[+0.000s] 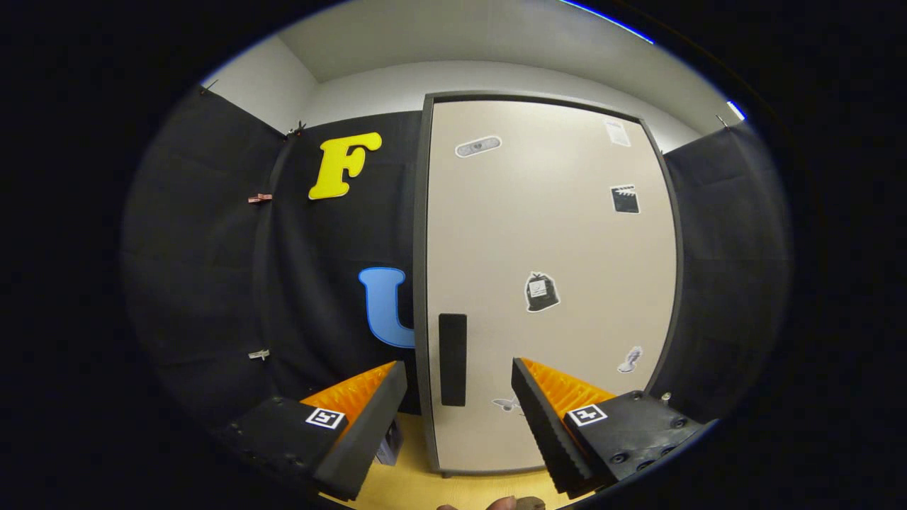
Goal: Open the shoe cabinet door, grab the shoes and put them into the shoe cabinet, then close the shoe cabinet door.
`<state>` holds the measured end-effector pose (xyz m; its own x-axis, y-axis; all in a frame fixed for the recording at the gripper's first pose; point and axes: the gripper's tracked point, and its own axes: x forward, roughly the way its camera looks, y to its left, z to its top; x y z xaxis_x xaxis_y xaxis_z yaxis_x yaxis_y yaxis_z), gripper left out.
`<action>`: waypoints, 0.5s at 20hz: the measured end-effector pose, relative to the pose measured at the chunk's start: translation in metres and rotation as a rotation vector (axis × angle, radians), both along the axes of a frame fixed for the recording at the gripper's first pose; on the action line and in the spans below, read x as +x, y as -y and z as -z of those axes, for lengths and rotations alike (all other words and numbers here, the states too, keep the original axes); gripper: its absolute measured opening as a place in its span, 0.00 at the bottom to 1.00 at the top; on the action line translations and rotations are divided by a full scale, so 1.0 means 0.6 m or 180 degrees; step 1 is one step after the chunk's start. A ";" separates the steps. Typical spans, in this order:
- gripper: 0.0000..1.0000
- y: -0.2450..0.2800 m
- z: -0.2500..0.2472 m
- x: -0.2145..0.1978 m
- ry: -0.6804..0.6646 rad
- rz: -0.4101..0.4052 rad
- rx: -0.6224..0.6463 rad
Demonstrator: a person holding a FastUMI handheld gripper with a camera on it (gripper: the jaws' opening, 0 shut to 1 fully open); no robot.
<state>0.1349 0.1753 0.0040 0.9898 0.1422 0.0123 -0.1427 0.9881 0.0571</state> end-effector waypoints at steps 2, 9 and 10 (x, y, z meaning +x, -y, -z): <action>0.97 -0.013 0.016 0.038 -0.0038 0.0034 0.0011; 0.81 -0.032 0.053 0.118 -0.0168 0.0155 0.0085; 0.77 -0.032 0.054 0.126 -0.0154 0.0188 0.0060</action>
<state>0.2105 0.1943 -0.0282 0.9959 0.0837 -0.0336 -0.0808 0.9934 0.0811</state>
